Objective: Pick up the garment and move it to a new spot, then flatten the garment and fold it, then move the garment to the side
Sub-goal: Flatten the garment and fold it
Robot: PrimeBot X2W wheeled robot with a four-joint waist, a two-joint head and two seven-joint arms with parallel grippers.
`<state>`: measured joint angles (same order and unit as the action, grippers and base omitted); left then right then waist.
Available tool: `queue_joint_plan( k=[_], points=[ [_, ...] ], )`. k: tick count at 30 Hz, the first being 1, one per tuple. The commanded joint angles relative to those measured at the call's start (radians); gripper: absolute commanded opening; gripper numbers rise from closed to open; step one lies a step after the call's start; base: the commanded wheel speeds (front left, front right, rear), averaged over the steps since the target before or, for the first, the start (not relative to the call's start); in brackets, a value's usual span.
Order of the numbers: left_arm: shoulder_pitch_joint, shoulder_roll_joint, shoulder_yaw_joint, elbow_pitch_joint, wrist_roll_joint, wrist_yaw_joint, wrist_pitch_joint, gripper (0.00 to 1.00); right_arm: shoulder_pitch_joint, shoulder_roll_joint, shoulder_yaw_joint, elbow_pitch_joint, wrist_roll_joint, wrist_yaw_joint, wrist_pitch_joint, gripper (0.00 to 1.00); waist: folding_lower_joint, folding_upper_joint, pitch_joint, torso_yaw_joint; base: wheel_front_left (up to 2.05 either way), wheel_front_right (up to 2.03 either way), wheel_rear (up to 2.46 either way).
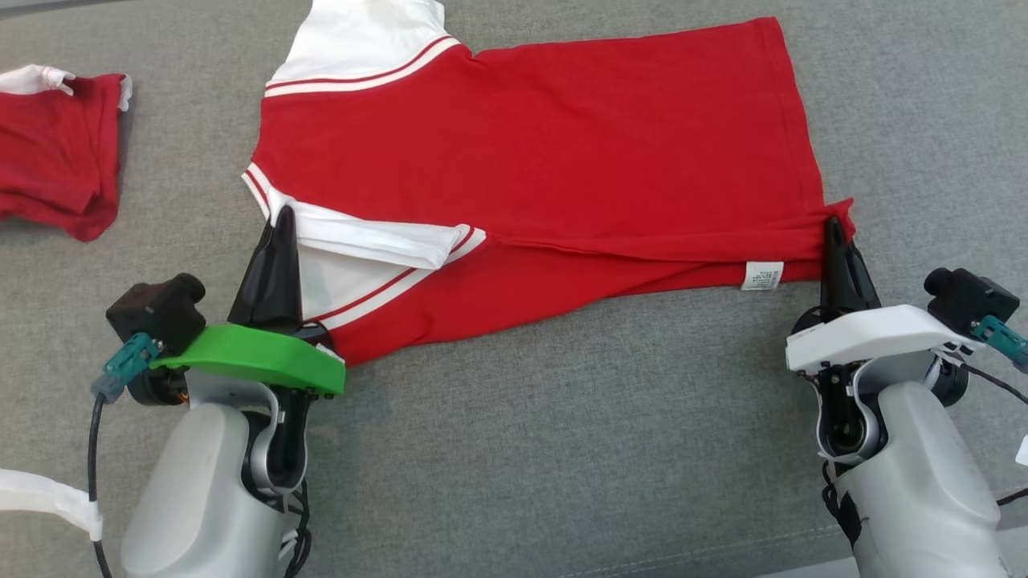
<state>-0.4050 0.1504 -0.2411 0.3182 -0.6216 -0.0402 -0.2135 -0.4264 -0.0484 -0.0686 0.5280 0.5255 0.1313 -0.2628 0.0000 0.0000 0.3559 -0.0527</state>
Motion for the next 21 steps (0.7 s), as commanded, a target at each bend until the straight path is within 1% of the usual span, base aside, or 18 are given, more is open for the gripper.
queue_joint_plan(
  k=[1,2,3,4,5,6,11,14,18,21],
  points=[
    [-0.028,0.001,0.000,0.025,0.010,-0.005,-0.010,0.00,-0.021,-0.004,-0.001,0.007,-0.009,-0.001,-0.003,0.00,0.0000,0.0000,0.005,-0.004,0.00,0.00,0.00],
    [-0.041,0.000,0.001,0.045,0.014,-0.004,-0.014,0.00,-0.029,-0.004,-0.005,0.009,-0.018,-0.001,-0.003,0.12,0.0000,0.0000,0.006,-0.005,0.00,0.00,0.00],
    [-0.050,-0.001,0.004,0.059,0.019,-0.003,-0.020,0.07,-0.034,-0.004,-0.014,0.006,-0.020,-0.001,-0.003,0.49,0.0000,0.0000,0.006,-0.006,0.00,0.00,0.00],
    [-0.059,-0.006,0.009,0.071,0.022,-0.001,-0.028,0.39,-0.038,-0.004,-0.018,0.001,-0.020,-0.001,-0.003,1.00,0.0000,0.0000,0.005,-0.006,0.00,0.00,0.00],
    [-0.064,-0.010,0.014,0.078,0.024,-0.001,-0.034,0.96,-0.037,-0.003,-0.019,0.001,-0.020,-0.001,-0.003,1.00,0.0000,0.0000,0.004,-0.006,0.00,0.00,0.00],
    [-0.069,-0.014,0.021,0.085,0.027,-0.002,-0.039,1.00,-0.038,-0.003,-0.020,-0.003,-0.021,-0.001,-0.003,1.00,0.0000,0.0000,0.001,-0.005,0.00,0.00,0.00],
    [-0.066,-0.031,0.044,0.076,0.039,-0.023,-0.052,1.00,-0.019,-0.003,-0.031,-0.053,-0.049,-0.001,-0.003,1.00,0.0000,0.0000,-0.015,-0.002,0.00,0.00,0.00],
    [-0.043,-0.041,0.066,0.049,0.047,-0.032,-0.052,1.00,0.008,-0.003,-0.032,-0.100,-0.086,-0.001,-0.003,1.00,0.0000,0.0000,-0.030,0.000,0.00,0.00,0.00],
    [0.016,-0.051,0.095,0.001,0.053,-0.044,-0.051,1.00,0.059,-0.003,-0.033,-0.155,-0.147,-0.001,-0.003,1.00,0.0000,0.0000,-0.058,-0.001,0.00,0.00,0.00],
    [0.082,-0.041,0.107,-0.023,0.054,-0.048,-0.051,1.00,0.102,-0.003,-0.039,-0.182,-0.211,-0.001,-0.003,1.00,0.0000,0.0000,-0.087,-0.001,0.00,0.00,0.00]
  ],
)
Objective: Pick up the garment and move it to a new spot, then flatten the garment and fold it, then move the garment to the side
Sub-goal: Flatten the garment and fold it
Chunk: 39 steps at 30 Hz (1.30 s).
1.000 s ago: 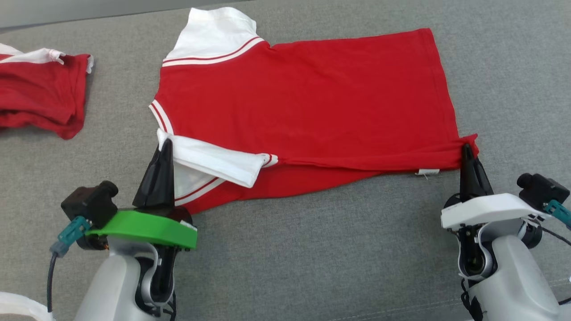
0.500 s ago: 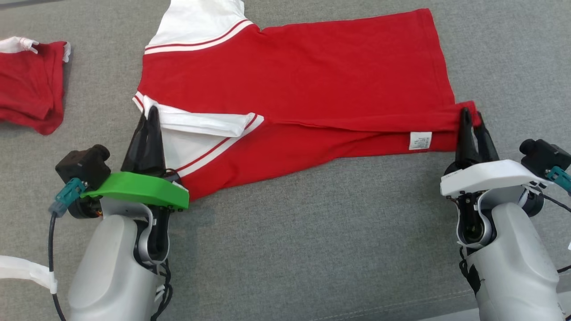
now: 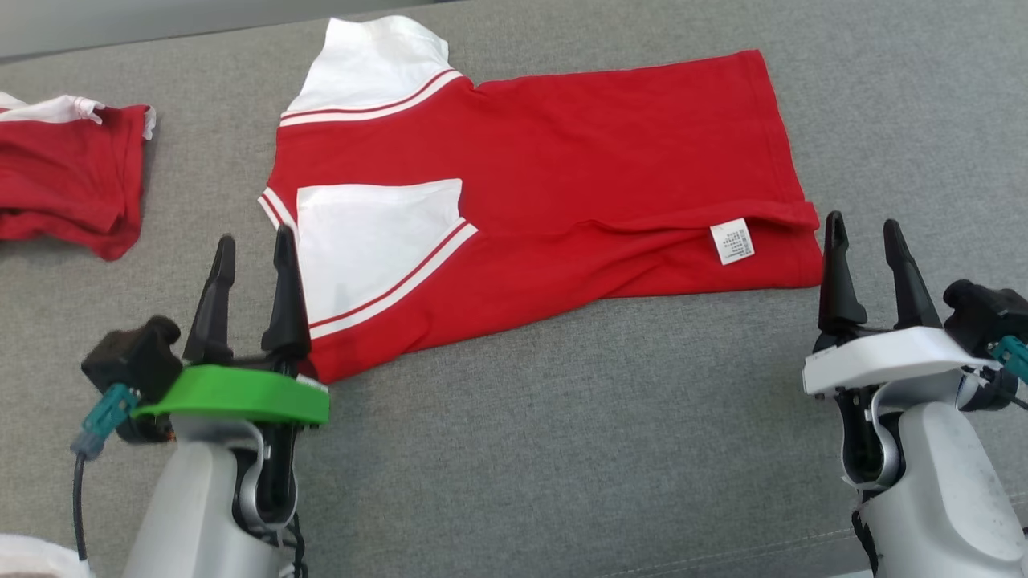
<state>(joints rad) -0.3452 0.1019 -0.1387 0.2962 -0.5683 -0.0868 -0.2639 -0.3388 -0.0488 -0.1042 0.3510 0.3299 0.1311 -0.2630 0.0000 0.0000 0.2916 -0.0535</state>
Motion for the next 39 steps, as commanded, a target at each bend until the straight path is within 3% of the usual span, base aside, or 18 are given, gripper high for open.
queue_joint_plan(
  k=[1,5,10,14,21,22,23,25,26,39],
  points=[
    [0.041,0.014,0.009,-0.003,-0.004,-0.001,0.000,1.00,0.029,-0.003,-0.004,-0.012,-0.033,-0.001,-0.003,1.00,0.0000,0.0000,-0.031,0.000,0.00,0.00,0.00],
    [0.127,0.035,0.009,-0.001,-0.025,0.007,0.053,1.00,0.082,-0.003,-0.008,-0.018,-0.087,-0.001,-0.003,1.00,0.0000,0.0000,-0.068,0.002,0.00,0.00,0.00],
    [0.205,0.047,-0.002,0.012,-0.071,0.035,0.196,1.00,0.115,-0.003,0.004,0.004,-0.132,-0.001,-0.003,1.00,0.0000,0.0000,-0.089,-0.002,0.00,0.00,0.00],
    [0.217,0.030,0.002,0.015,-0.115,0.056,0.277,1.00,0.110,-0.003,0.017,0.022,-0.138,-0.001,0.007,1.00,0.0000,0.0000,-0.079,-0.007,0.00,0.00,0.00],
    [0.174,0.014,0.003,0.051,-0.153,0.082,0.330,1.00,0.074,-0.003,0.035,0.050,-0.144,-0.001,0.029,1.00,0.0000,0.0000,-0.042,-0.021,0.00,0.00,0.00],
    [0.171,0.012,0.003,0.055,-0.155,0.079,0.327,0.92,0.069,-0.003,0.034,0.055,-0.147,-0.001,0.033,1.00,0.0000,0.0000,-0.037,-0.023,0.00,0.00,0.00],
    [0.167,0.011,0.003,0.058,-0.155,0.075,0.323,0.58,0.064,-0.003,0.032,0.058,-0.149,-0.001,0.034,1.00,0.0000,0.0000,-0.033,-0.024,0.00,0.00,0.00],
    [0.157,0.007,-0.001,0.056,-0.159,0.062,0.310,0.15,0.054,-0.003,0.023,0.073,-0.154,-0.001,0.043,1.00,0.0000,0.0000,-0.027,-0.025,0.00,0.00,0.00],
    [0.153,0.005,-0.002,0.053,-0.160,0.057,0.304,0.00,0.049,-0.003,0.019,0.084,-0.156,-0.001,0.054,1.00,0.0000,0.0000,-0.025,-0.024,0.00,0.00,0.00],
    [0.151,0.006,-0.012,-0.022,-0.146,0.044,0.255,0.00,-0.092,-0.002,-0.053,0.314,-0.149,-0.001,0.118,1.00,0.0000,0.0000,-0.013,0.024,0.00,0.00,0.00]
  ],
)
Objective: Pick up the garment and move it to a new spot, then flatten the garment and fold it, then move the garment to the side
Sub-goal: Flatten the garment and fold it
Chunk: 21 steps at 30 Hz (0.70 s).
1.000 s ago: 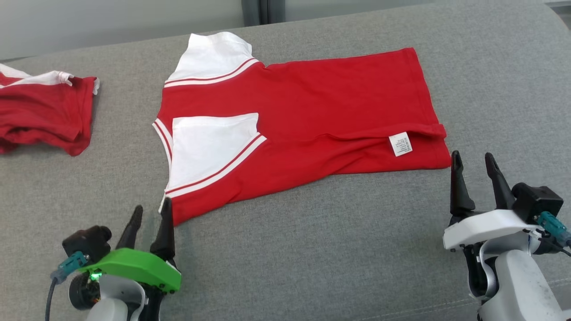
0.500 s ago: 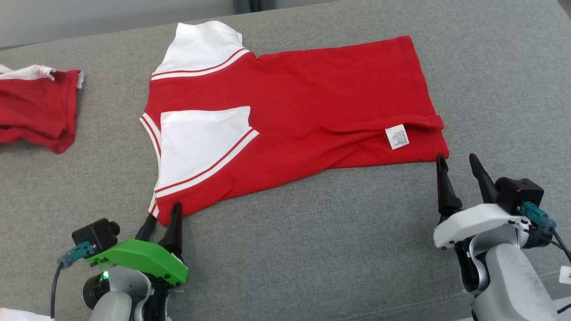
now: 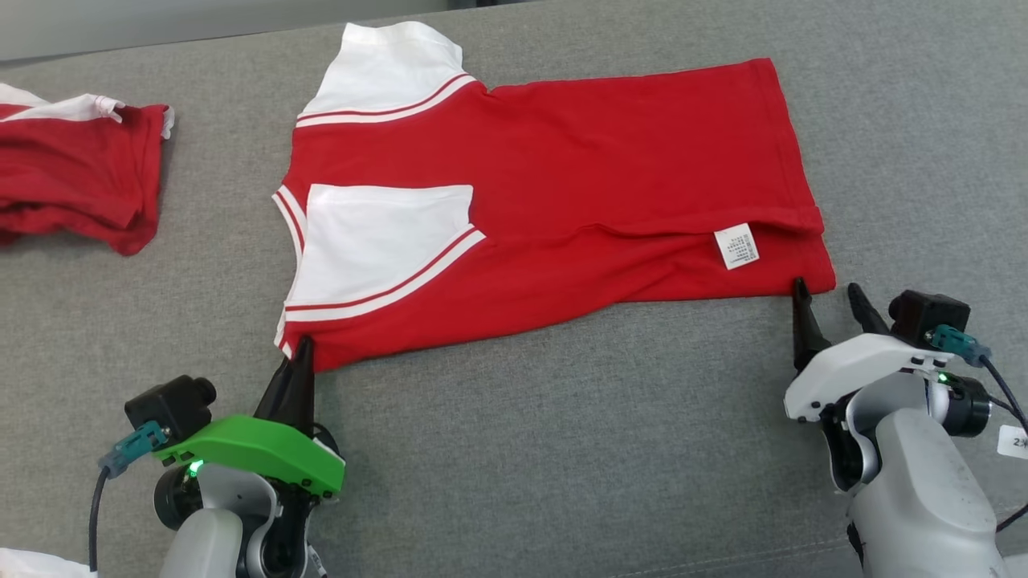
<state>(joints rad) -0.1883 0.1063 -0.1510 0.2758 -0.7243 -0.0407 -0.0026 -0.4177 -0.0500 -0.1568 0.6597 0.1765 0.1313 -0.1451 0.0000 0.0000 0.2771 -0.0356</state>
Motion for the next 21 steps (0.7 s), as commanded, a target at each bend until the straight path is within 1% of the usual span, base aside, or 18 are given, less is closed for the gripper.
queue_joint_plan(
  k=[1,3,4,5,6,7,8,9,15,19,21],
  points=[
    [-0.005,-0.001,-0.002,-0.005,0.011,-0.002,-0.007,0.00,-0.025,-0.002,-0.004,0.026,0.004,-0.001,0.002,1.00,0.0000,0.0000,0.002,0.010,0.00,0.00,0.00],
    [-0.006,-0.004,-0.009,-0.009,0.012,-0.004,-0.008,0.00,-0.047,-0.002,0.001,0.072,0.017,-0.001,0.014,1.00,0.0000,0.0000,0.002,0.016,0.00,0.00,0.00],
    [-0.005,-0.005,-0.012,-0.011,0.012,-0.004,-0.011,0.00,-0.060,-0.001,0.006,0.097,0.031,-0.001,0.022,0.92,0.0000,0.0000,0.002,0.018,0.00,0.00,0.00],
    [-0.005,-0.006,-0.013,-0.012,0.011,-0.005,-0.014,0.00,-0.069,0.000,0.012,0.114,0.041,-0.001,0.027,0.72,0.0000,0.0000,0.001,0.019,0.00,0.00,0.00],
    [-0.004,-0.006,-0.013,-0.015,0.011,-0.005,-0.018,0.00,-0.080,0.001,0.016,0.133,0.051,-0.001,0.029,0.43,0.0000,0.0000,-0.001,0.019,0.00,0.00,0.00],
    [-0.003,-0.005,-0.012,-0.017,0.011,-0.004,-0.019,0.00,-0.088,0.001,0.014,0.146,0.059,-0.001,0.030,0.36,0.0000,0.0000,-0.002,0.019,0.00,0.00,0.00],
    [-0.003,-0.003,-0.011,-0.019,0.012,-0.004,-0.024,0.00,-0.099,0.000,0.015,0.159,0.063,-0.001,0.029,0.03,0.0000,0.0000,-0.004,0.018,0.00,0.00,0.00],
    [-0.004,-0.001,-0.010,-0.023,0.012,-0.004,-0.026,0.00,-0.110,0.000,0.016,0.168,0.074,-0.001,0.024,0.00,0.0000,0.0000,-0.006,0.017,0.00,0.00,0.00],
    [-0.023,0.017,0.001,-0.070,0.016,-0.002,-0.038,0.00,-0.157,-0.002,0.037,0.156,0.162,-0.001,0.007,0.00,0.0000,0.0000,-0.032,0.006,0.00,0.00,0.00],
    [-0.016,0.026,0.005,-0.128,0.017,0.003,-0.036,0.00,-0.151,-0.002,0.039,0.111,0.186,-0.001,0.050,0.00,0.0000,0.0000,-0.058,0.000,0.00,0.00,0.00],
    [0.001,0.032,0.005,-0.165,0.017,0.007,-0.029,0.00,-0.129,-0.002,0.039,0.074,0.197,-0.001,0.093,0.00,0.0000,0.0000,-0.070,-0.001,0.00,0.00,0.00]
  ],
)
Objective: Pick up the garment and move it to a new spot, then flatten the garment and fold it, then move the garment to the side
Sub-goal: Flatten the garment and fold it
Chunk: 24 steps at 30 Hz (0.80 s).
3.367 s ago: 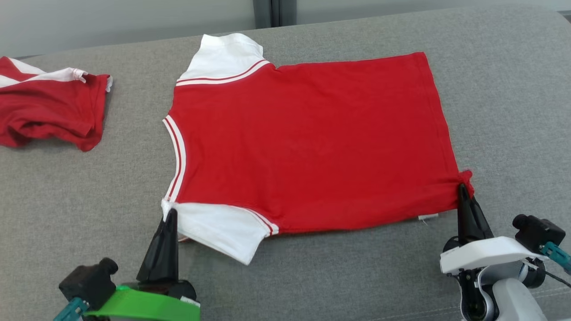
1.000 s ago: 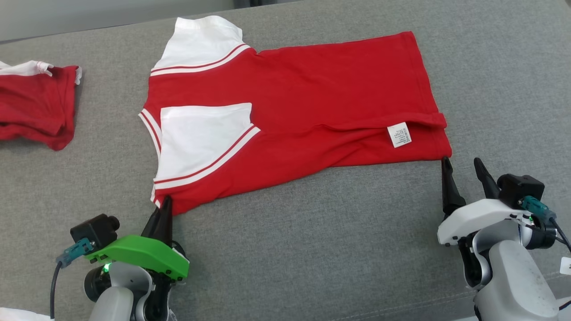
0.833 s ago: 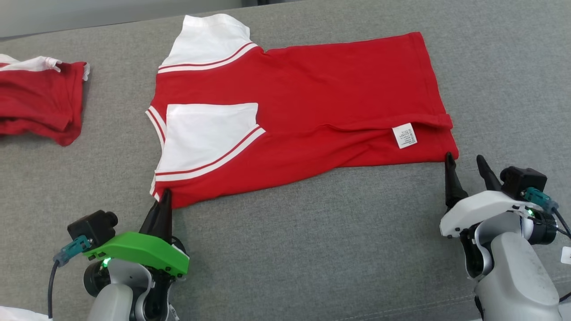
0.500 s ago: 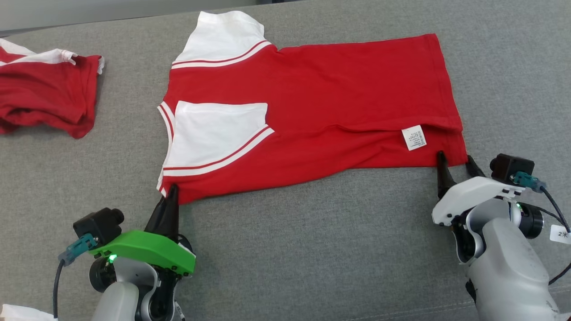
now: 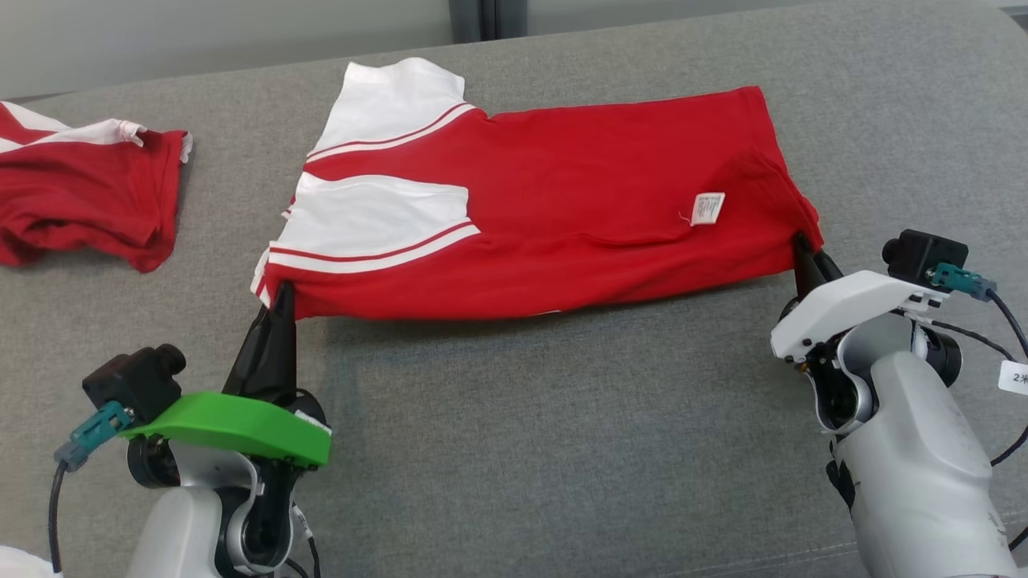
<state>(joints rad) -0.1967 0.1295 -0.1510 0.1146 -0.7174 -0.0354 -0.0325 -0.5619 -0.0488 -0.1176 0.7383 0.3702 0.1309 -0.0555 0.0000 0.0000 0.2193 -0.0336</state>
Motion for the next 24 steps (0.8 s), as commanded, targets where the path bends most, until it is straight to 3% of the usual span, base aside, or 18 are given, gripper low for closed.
queue_joint_plan(
  k=[1,11,20,21,22,23,24],
  points=[
    [0.021,0.012,0.004,-0.025,0.008,0.005,0.006,0.00,0.028,-0.003,-0.005,-0.030,0.004,0.000,0.025,0.00,0.0000,0.0000,-0.018,-0.004,0.00,0.00,0.00],
    [0.205,0.027,-0.003,-0.163,-0.017,0.054,0.068,0.00,0.254,-0.007,-0.076,-0.312,-0.027,-0.001,0.187,0.00,0.0000,0.0000,-0.033,-0.009,0.00,0.00,0.00],
    [0.334,0.001,0.000,-0.113,-0.050,0.089,0.062,0.00,0.435,-0.004,-0.087,-0.463,0.008,-0.001,0.236,0.00,0.0000,0.0000,-0.010,-0.027,0.00,0.00,0.00],
    [0.336,-0.001,0.001,-0.107,-0.051,0.091,0.058,0.00,0.445,-0.005,-0.090,-0.469,0.014,-0.001,0.231,0.09,0.0000,0.0000,-0.007,-0.030,0.00,0.00,0.00],
    [0.340,-0.002,0.004,-0.101,-0.050,0.093,0.052,0.02,0.455,-0.005,-0.091,-0.476,0.021,-0.001,0.224,0.51,0.0000,0.0000,-0.004,-0.032,0.00,0.00,0.00],
    [0.342,-0.001,0.007,-0.096,-0.046,0.098,0.049,0.17,0.461,-0.005,-0.093,-0.482,0.023,-0.001,0.216,1.00,0.0000,0.0000,-0.002,-0.036,0.00,0.00,0.00],
    [0.341,0.006,0.010,-0.094,-0.039,0.099,0.046,0.96,0.466,-0.004,-0.094,-0.491,0.025,-0.001,0.209,1.00,0.0000,0.0000,0.002,-0.039,0.00,0.00,0.00]
  ],
)
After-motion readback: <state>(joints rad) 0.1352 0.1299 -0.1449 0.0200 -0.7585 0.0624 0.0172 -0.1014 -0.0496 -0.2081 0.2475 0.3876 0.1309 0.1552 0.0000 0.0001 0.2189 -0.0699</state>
